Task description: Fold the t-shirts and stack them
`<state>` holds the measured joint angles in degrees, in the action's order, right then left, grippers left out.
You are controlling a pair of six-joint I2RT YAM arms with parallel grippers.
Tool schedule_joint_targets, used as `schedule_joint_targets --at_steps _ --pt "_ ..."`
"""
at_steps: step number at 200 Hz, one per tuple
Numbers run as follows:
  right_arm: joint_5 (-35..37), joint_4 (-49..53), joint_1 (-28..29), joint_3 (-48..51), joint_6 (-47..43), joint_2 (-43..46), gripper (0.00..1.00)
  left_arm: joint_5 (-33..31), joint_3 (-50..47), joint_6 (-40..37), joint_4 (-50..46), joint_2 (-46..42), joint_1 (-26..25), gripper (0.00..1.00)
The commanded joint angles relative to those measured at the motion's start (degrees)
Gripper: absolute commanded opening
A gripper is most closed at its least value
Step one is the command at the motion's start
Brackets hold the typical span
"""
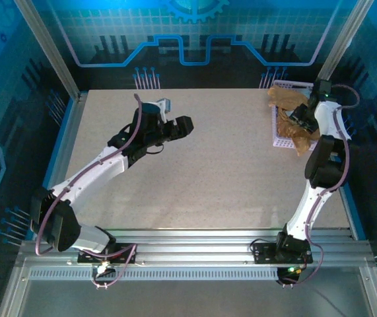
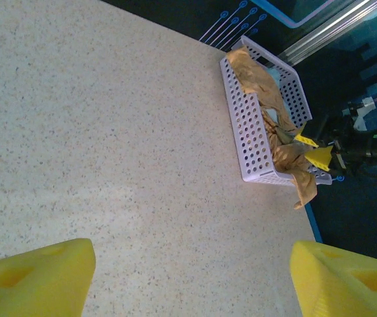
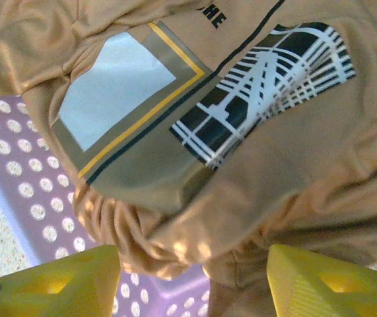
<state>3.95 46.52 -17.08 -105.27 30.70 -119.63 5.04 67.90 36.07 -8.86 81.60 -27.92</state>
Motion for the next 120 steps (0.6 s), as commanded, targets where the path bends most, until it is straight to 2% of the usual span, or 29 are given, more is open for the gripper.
schedule_joint_targets --at_steps 1,39,54,64,76,87,120 --pt "-1.3 0.8 -1.4 -3.3 3.3 -4.0 0.57 1.8 -0.3 0.3 -0.4 -0.2 -0.2 0.77" --pt "-0.8 1.6 -1.4 -7.4 6.0 -8.6 0.5 2.2 1.0 0.1 -1.1 0.4 -0.2 0.72" --pt "-0.6 1.5 -1.5 -8.1 7.2 -9.6 0.41 2.6 1.5 0.4 -1.1 0.9 -0.2 0.69" --pt "-0.2 1.6 -1.4 -8.7 7.8 -9.9 0.31 2.5 1.9 0.6 -1.2 1.1 -0.2 0.67" --pt "0.8 0.6 -1.1 -8.3 8.2 -8.8 0.1 2.5 2.4 0.6 -1.2 1.2 -0.1 0.66" --pt "3.1 -1.3 -0.3 -7.0 7.8 -6.3 0.0 2.1 3.0 0.4 -1.2 1.1 -0.2 0.65" --pt "11.1 -7.8 5.4 -4.0 4.4 6.1 0.0 0.9 4.1 -0.1 -1.3 0.9 -0.2 0.61"
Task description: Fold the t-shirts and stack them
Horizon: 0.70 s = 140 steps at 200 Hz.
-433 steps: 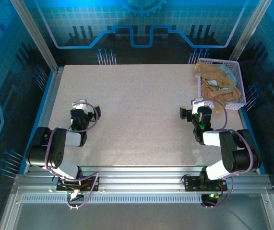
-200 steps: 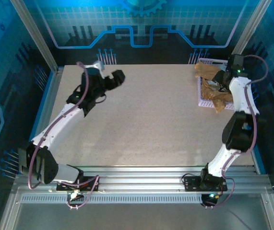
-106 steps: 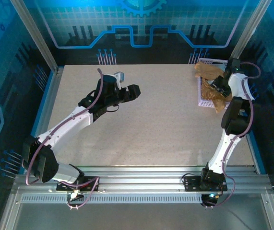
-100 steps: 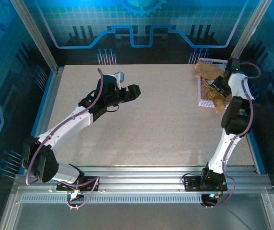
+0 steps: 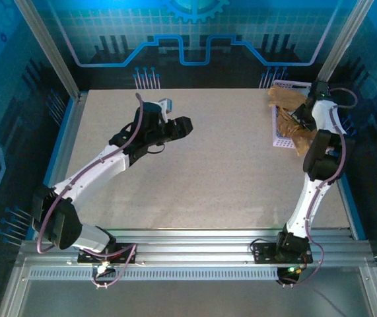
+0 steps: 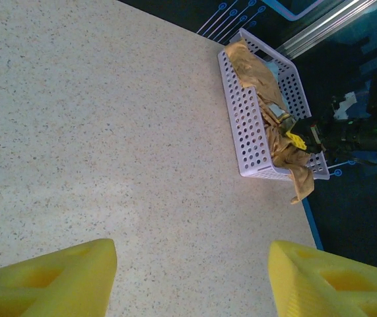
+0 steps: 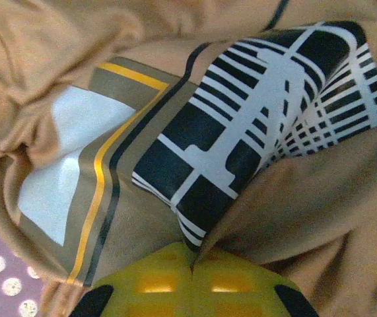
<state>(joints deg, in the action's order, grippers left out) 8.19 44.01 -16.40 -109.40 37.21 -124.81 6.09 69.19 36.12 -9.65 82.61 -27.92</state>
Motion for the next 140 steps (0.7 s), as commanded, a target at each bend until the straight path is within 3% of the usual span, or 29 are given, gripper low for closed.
schedule_joint_targets --at_steps 1,51,96,120,140 --pt "7.0 -5.3 5.0 -0.1 -2.2 11.6 0.0 -0.2 2.8 -0.1 -0.5 -0.1 -0.2 0.61" --pt "11.8 -8.8 16.1 -8.6 -6.8 23.5 0.0 -4.2 4.9 -1.5 -2.6 -0.2 -0.2 0.58" --pt "5.6 -11.5 25.9 -17.1 -9.8 28.2 0.0 -15.1 6.3 -3.6 -9.3 -3.8 0.0 0.58" --pt "2.5 -9.6 32.4 -16.8 -7.7 28.4 0.0 -22.2 6.1 -4.0 -14.1 -7.3 0.6 0.59" --pt "0.3 -9.6 39.5 -9.4 -5.8 28.7 0.0 -24.9 5.1 -3.9 -17.2 -10.2 1.9 0.59"
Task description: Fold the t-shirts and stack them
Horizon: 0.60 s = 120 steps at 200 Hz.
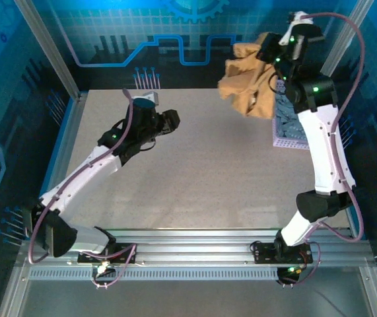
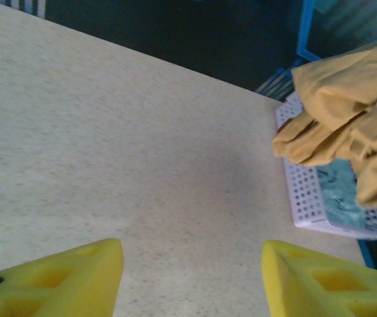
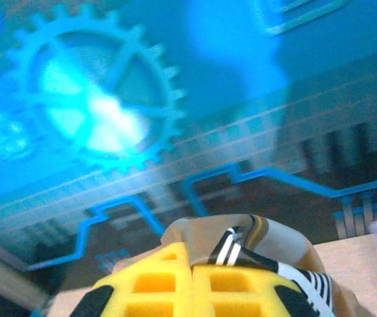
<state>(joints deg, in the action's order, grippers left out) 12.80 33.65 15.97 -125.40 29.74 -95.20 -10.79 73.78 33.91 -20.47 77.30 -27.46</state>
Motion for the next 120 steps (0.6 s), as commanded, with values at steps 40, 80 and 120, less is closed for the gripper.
schedule_joint_targets --at_steps 40,80,120 --pt "-14.4 1.6 16.8 19.7 10.2 -6.3 0.04 -8.1 -2.8 -0.4 -12.1 -9.6 4.1 0.59" --pt "-17.9 8.6 18.1 22.2 9.5 -13.4 0.57 2.0 -7.7 0.2 -15.7 -10.2 4.5 0.58" --pt "-15.5 3.2 10.8 44.2 14.9 -0.6 0.59 10.1 -12.5 -7.8 -11.2 -5.9 -2.4 0.55"
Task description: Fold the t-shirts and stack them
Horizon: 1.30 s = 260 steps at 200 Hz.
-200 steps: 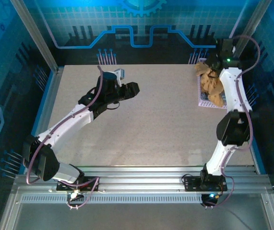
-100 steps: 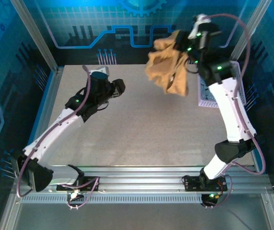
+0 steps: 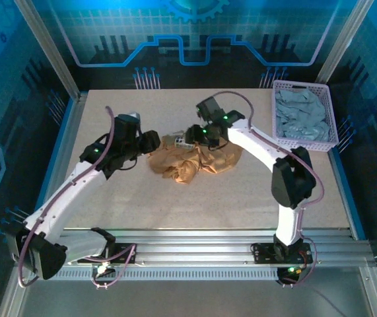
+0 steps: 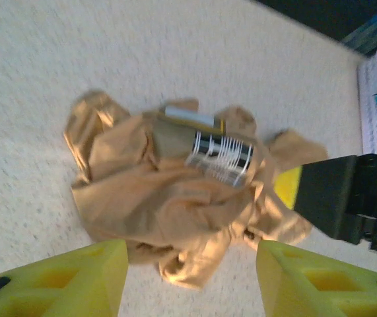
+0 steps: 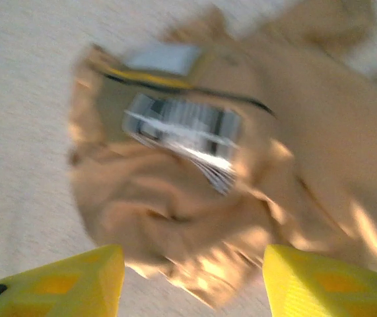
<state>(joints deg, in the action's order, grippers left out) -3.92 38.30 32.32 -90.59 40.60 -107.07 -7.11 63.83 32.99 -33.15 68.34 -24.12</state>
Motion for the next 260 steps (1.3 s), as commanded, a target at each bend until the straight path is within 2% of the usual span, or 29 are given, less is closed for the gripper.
schedule_joint_targets --at_steps 1,17,39,62,94,124,145,154,162,170,184,188,219,260 --pt "1.1 -1.6 -5.9 10.0 4.1 11.5 0.59 6.3 -2.6 -7.2 1.6 3.3 -6.1 0.55" --pt "2.0 -1.2 -9.5 17.3 5.1 16.6 0.59 4.7 -2.0 -11.2 3.2 8.1 -11.1 0.6" --pt "2.8 1.2 -15.3 23.9 6.3 23.0 0.59 2.3 2.3 -14.8 4.6 18.8 -16.6 0.64" --pt "2.4 2.9 -20.4 28.4 7.3 29.3 0.6 -5.0 9.0 -18.1 6.2 30.6 -21.7 0.72" --pt "1.0 6.2 -24.3 30.1 7.5 35.0 0.64 -11.6 20.1 -18.7 7.0 45.5 -24.4 0.83" --pt "-0.6 9.4 -27.4 31.0 7.5 40.0 0.67 -11.4 28.4 -18.1 7.2 55.1 -25.4 0.84" --pt "-2.3 11.3 -30.0 31.1 7.0 42.6 0.67 -12.3 34.5 -17.5 3.7 61.3 -26.2 0.83" --pt "-2.4 12.3 -30.6 30.6 6.3 43.3 0.67 -12.9 36.4 -16.6 2.2 63.5 -26.2 0.8" --pt "-2.3 13.2 -30.9 30.1 5.8 43.7 0.67 -13.3 37.5 -15.6 1.4 64.8 -26.2 0.71" --pt "-2.2 14.0 -31.1 29.7 5.4 44.1 0.67 -13.4 38.3 -14.9 1.2 65.6 -26.2 0.52" --pt "-2.4 14.6 -31.3 29.4 5.1 45.0 0.67 -13.6 39.5 -14.0 1.3 65.8 -26.2 0.07" --pt "-2.4 14.7 -31.3 29.3 4.9 45.1 0.67 -13.6 39.8 -13.9 1.5 65.6 -26.2 0.0" --pt "-0.7 15.7 -31.4 28.2 4.0 45.8 0.64 -12.9 45.2 -13.3 1.7 60.7 -26.3 0.0" --pt "2.6 16.6 -31.4 27.2 5.3 45.8 0.61 -5.2 54.4 -13.4 1.2 51.8 -26.4 0.0"
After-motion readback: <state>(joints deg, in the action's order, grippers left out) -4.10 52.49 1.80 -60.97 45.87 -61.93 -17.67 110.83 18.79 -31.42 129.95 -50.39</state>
